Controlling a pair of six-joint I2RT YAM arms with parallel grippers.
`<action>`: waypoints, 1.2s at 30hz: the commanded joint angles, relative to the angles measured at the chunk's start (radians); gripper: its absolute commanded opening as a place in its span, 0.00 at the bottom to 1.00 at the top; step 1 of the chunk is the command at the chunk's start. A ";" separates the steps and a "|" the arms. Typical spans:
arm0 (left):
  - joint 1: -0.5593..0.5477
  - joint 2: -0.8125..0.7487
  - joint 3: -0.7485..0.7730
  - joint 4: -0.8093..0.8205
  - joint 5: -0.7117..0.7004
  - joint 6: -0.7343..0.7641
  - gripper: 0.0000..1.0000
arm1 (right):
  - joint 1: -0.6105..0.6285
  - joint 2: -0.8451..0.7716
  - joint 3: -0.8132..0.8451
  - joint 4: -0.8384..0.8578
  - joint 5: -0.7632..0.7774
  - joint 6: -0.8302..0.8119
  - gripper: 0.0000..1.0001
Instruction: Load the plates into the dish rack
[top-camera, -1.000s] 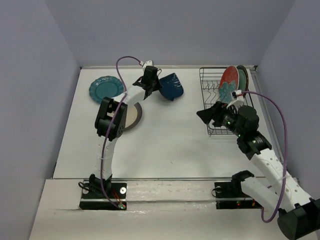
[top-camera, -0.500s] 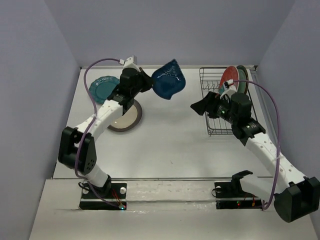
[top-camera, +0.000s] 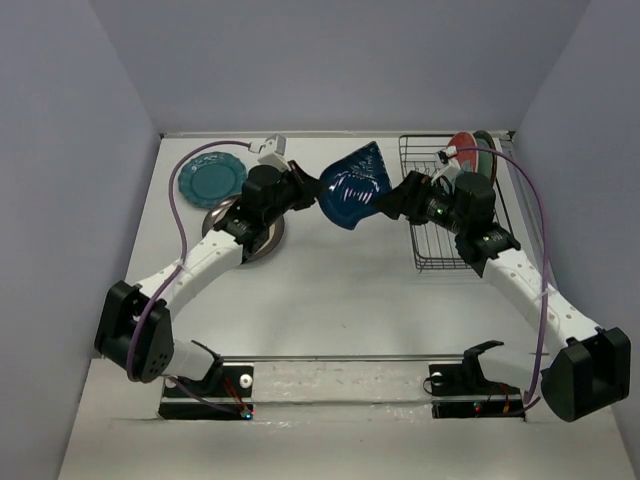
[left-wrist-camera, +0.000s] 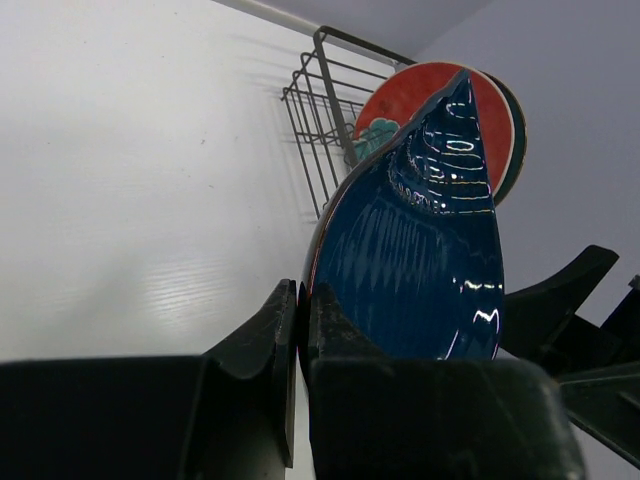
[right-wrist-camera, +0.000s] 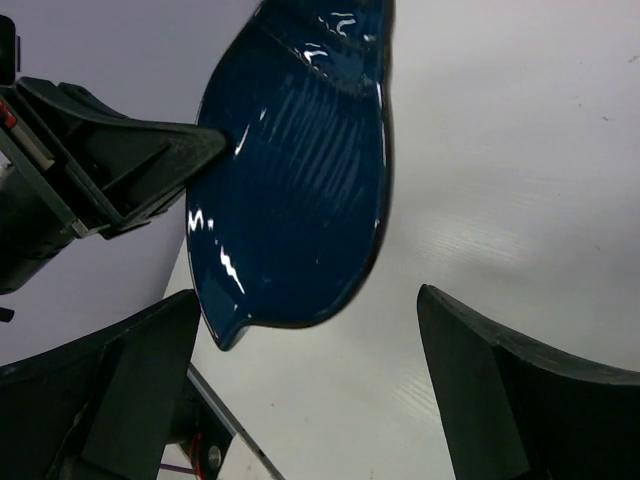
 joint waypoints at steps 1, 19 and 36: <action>-0.029 -0.070 0.010 0.244 0.034 -0.066 0.06 | 0.006 -0.012 0.001 0.096 -0.010 0.014 0.95; -0.124 -0.234 -0.174 0.366 0.036 -0.062 0.38 | 0.006 -0.047 -0.036 0.170 0.053 0.048 0.07; -0.124 -0.483 0.074 -0.372 -0.058 0.392 0.99 | -0.031 0.107 0.536 -0.442 0.617 -0.452 0.07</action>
